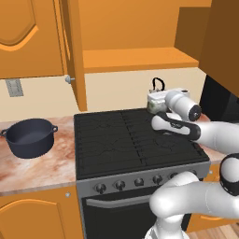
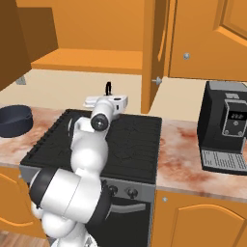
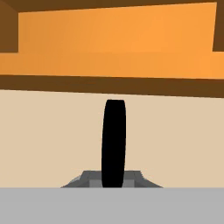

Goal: Pick the kettle from the cabinet and place it on a stove burner. Then pick the pot from the counter and place it on another stove burner. Finally, turn both burners on.

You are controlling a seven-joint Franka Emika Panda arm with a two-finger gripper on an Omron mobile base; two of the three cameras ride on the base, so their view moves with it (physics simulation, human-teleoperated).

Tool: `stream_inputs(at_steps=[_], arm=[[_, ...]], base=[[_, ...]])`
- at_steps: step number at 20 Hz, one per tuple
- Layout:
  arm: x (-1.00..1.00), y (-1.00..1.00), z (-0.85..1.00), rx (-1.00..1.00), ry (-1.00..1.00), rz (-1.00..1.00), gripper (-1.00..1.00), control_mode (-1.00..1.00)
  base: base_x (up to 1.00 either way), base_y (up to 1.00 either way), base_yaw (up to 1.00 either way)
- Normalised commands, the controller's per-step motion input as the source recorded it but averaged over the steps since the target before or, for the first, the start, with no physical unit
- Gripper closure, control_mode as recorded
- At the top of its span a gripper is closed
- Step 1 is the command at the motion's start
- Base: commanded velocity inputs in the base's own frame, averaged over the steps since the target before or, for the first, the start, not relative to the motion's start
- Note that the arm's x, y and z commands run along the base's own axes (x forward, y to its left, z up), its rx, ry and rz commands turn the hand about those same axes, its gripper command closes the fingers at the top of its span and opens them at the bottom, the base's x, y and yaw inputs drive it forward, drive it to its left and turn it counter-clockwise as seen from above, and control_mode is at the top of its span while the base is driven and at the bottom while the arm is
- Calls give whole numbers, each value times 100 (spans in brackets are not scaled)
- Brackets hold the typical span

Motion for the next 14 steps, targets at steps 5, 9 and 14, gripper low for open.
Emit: stream_inputs(at_steps=[5, 9, 14], arm=[[9, -10, -16, 0, 0, 0, 100, -100], [11, -7, -14, 0, 0, 0, 100, -100], [18, -1, -12, 0, 0, 0, 100, -100]], base=[[0, 0, 0], [0, 0, 0], [0, 0, 0]])
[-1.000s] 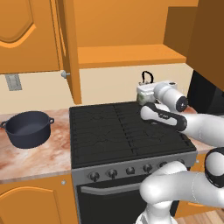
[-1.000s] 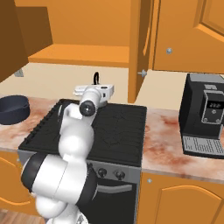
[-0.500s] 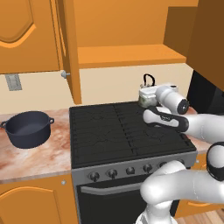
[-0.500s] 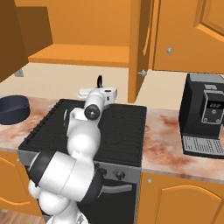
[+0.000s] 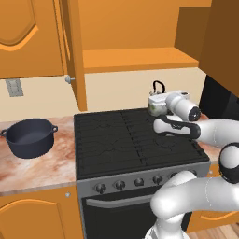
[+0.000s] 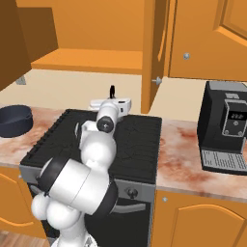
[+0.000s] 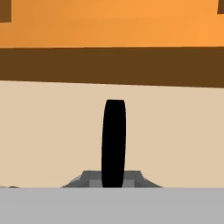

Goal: Pick the kettle from the cabinet and place it on a stove burner. Then pick the pot from the counter and place it on another stove burner. Finally, turn both burners on.

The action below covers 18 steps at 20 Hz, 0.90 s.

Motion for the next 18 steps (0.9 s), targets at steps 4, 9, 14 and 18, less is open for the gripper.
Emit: stream_inputs(at_steps=[4, 9, 14, 18], arm=[[24, 0, -13, 0, 0, 0, 100, -100], [23, 0, -16, 0, 0, 0, 100, -100], [14, -6, -15, 0, 0, 0, 100, -100], [12, -11, -14, 0, 0, 0, 100, -100]], base=[[0, 0, 0], [0, 0, 0], [0, 0, 0], [0, 0, 0]])
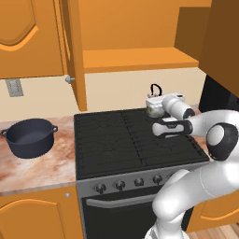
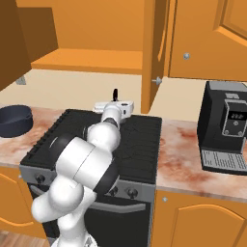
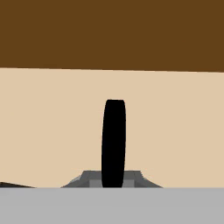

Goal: Pick the kettle from the cabinet and place it on a stove burner. Then pick the pot from the counter and place it on another stove burner. Finally, turn both burners on.

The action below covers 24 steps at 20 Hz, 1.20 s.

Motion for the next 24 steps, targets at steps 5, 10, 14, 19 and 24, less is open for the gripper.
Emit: stream_inputs(at_steps=[5, 10, 14, 19, 24], arm=[[12, -17, -7, 0, 0, 0, 100, -100], [8, -13, -1, 0, 1, 0, 100, -100], [0, -6, 0, 0, 7, 0, 100, -100], [0, -4, -4, 0, 4, 0, 100, -100], [5, -6, -1, 0, 0, 0, 100, -100]], base=[[0, 0, 0], [0, 0, 0], [0, 0, 0], [0, 0, 0], [0, 0, 0]])
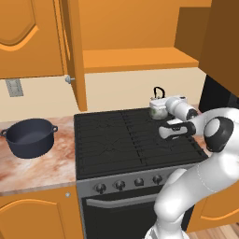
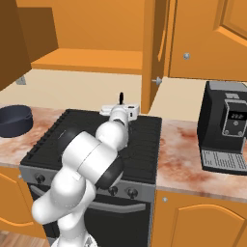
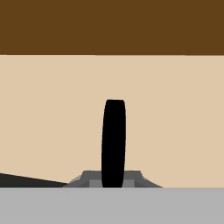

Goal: Pick the kettle from the cabinet and place it on a stove burner. Then pick the pot from the counter and place it on another stove burner. Finally, turn both burners on.

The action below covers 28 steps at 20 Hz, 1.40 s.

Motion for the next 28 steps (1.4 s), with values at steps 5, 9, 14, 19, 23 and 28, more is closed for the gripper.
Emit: stream_inputs(at_steps=[5, 9, 14, 19, 23, 28], arm=[[10, -4, 0, 0, 0, 0, 100, -100], [11, -1, 0, 0, 3, 0, 100, -100], [11, 0, -7, 0, 0, 0, 100, -100], [12, -4, -11, 0, 0, 0, 100, -100], [12, -4, -15, 0, 0, 0, 100, -100], [15, -4, -14, 0, 0, 0, 100, -100]], base=[[0, 0, 0], [0, 0, 0], [0, 0, 0], [0, 0, 0], [0, 0, 0], [0, 0, 0]])
